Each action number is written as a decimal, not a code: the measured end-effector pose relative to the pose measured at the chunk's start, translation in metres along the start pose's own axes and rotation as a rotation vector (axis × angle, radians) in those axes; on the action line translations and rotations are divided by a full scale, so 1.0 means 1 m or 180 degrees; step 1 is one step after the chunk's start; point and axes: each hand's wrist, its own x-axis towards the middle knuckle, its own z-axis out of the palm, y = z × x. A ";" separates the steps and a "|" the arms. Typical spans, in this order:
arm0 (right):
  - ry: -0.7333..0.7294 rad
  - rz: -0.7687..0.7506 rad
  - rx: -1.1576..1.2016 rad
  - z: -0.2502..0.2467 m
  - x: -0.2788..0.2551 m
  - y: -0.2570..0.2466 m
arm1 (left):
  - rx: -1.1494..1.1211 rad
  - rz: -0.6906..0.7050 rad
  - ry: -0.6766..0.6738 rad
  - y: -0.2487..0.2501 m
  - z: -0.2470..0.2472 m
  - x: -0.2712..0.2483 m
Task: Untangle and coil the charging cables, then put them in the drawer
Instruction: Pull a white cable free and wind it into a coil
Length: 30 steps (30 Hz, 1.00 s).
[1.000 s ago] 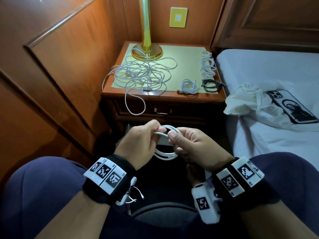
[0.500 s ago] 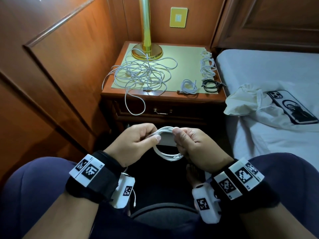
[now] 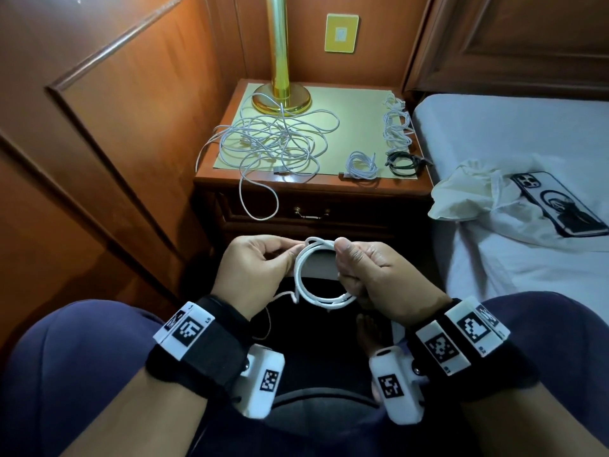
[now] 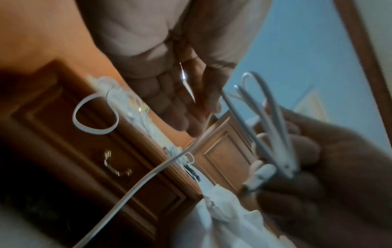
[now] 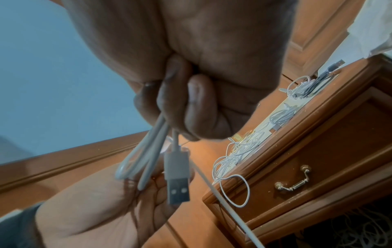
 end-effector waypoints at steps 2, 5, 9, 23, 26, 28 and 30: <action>0.0021 -0.0048 -0.0158 0.002 0.001 0.001 | -0.0525 -0.0343 -0.0210 0.003 0.005 -0.005; 0.0185 -0.0038 -0.0240 0.001 0.002 0.000 | -0.1300 -0.0805 -0.0491 0.010 0.004 -0.005; 0.0382 -0.0098 -0.0520 -0.001 0.007 0.005 | -0.1457 -0.0810 -0.0856 0.010 0.006 -0.005; 0.0650 -0.0323 -0.0666 0.003 0.009 0.010 | 0.0407 0.0268 -0.0480 -0.002 -0.011 0.006; 0.0454 -0.0184 -0.0184 0.005 0.005 0.005 | 0.0718 0.0394 -0.0283 -0.006 -0.013 0.007; 0.0272 -0.0062 0.0158 0.007 0.003 0.001 | 0.0596 0.0373 -0.0171 -0.007 -0.010 0.008; 0.0144 0.0013 0.0266 0.008 0.003 0.000 | 0.0172 0.0223 -0.0137 -0.007 -0.005 0.007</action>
